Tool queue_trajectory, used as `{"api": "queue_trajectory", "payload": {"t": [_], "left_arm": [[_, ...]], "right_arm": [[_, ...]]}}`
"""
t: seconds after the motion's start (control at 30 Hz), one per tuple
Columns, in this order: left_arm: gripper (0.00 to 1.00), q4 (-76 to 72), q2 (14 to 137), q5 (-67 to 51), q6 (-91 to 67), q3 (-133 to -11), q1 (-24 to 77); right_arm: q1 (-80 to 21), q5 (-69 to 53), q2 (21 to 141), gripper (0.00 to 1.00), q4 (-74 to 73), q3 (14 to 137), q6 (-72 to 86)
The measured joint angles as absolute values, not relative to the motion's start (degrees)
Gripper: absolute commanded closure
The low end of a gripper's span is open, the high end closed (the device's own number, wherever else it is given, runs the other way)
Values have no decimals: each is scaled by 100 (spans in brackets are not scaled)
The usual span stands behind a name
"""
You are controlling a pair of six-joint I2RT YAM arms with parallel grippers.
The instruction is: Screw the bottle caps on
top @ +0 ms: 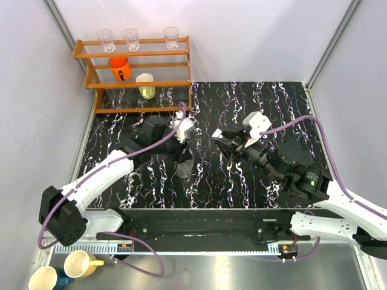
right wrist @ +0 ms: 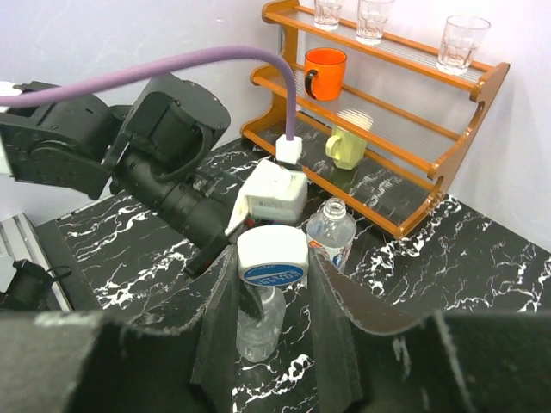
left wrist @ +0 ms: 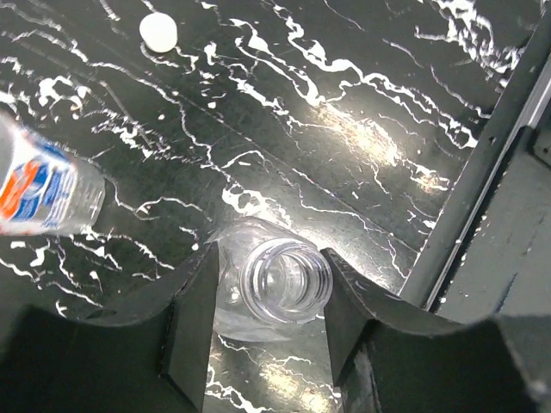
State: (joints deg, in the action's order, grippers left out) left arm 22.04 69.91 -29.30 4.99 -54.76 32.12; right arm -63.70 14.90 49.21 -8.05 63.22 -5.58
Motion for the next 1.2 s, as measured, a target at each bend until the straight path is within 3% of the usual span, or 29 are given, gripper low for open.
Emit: {"api": "queue_trajectory", "payload": {"t": [0.23,0.67,0.9,1.0,1.2], "left_arm": [[66,2707,7931,-1341,729,-6552,4772],[76,3739,10591,-768,976,-7577,5408],[75,3907,10772,-784,1059,-7642,5498],[72,3909,10772,-794,1076,-7642,5516],[47,3907,10674,-836,1179,-7605,5627]], "right_arm": [[-6372,1612,4775,74,-998,6322,-456],[-6372,1907,4049,74,-1671,6547,-207],[-6372,2003,3876,74,-1796,6676,-207],[-6372,2005,3881,74,-1879,6672,-207],[-6372,2008,3881,73,-1944,6657,-204]]}}
